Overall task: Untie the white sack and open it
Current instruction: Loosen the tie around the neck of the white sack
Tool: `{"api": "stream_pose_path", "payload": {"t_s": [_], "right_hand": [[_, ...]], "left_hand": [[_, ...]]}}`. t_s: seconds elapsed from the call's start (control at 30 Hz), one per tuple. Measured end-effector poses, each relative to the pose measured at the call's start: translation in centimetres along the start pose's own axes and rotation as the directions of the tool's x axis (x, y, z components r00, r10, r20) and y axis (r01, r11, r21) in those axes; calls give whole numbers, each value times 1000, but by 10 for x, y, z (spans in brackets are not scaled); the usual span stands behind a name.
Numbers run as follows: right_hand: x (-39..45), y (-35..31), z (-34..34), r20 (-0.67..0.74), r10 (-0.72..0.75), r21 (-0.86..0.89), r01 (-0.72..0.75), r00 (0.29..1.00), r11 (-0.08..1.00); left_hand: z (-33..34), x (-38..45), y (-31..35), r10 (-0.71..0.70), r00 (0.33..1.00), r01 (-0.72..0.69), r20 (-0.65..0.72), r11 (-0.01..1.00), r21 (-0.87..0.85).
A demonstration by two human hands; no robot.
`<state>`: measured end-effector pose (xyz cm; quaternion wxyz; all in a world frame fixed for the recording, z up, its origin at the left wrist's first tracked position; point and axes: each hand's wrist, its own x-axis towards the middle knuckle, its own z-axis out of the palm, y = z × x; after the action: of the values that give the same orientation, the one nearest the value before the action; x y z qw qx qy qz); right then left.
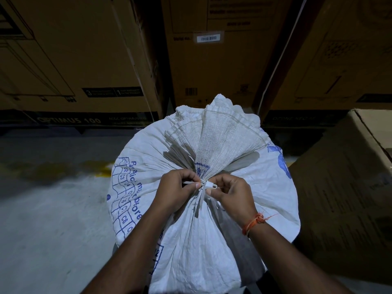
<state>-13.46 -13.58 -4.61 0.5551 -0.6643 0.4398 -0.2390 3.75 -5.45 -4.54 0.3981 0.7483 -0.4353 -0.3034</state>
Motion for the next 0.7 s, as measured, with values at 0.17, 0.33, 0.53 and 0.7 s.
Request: {"api": "stream_pose_path", "payload": {"t_s": [0.17, 0.33, 0.53, 0.7], "right_hand": [[-1, -2, -1, 4, 15, 23, -15, 1000, 1000], [0, -1, -1, -7, -11, 58, 12, 1000, 998], [1, 1, 6, -44, -49, 51, 51, 998, 997], [1, 4, 3, -53, -61, 42, 63, 997, 997]], "left_hand": [[-2, -2, 1, -18, 1000, 19, 15, 999, -45], [-14, -1, -4, -54, 998, 55, 15, 989, -140], [-11, -2, -3, -59, 998, 60, 10, 992, -112], [-11, 0, -2, -63, 998, 64, 9, 992, -108]]}}
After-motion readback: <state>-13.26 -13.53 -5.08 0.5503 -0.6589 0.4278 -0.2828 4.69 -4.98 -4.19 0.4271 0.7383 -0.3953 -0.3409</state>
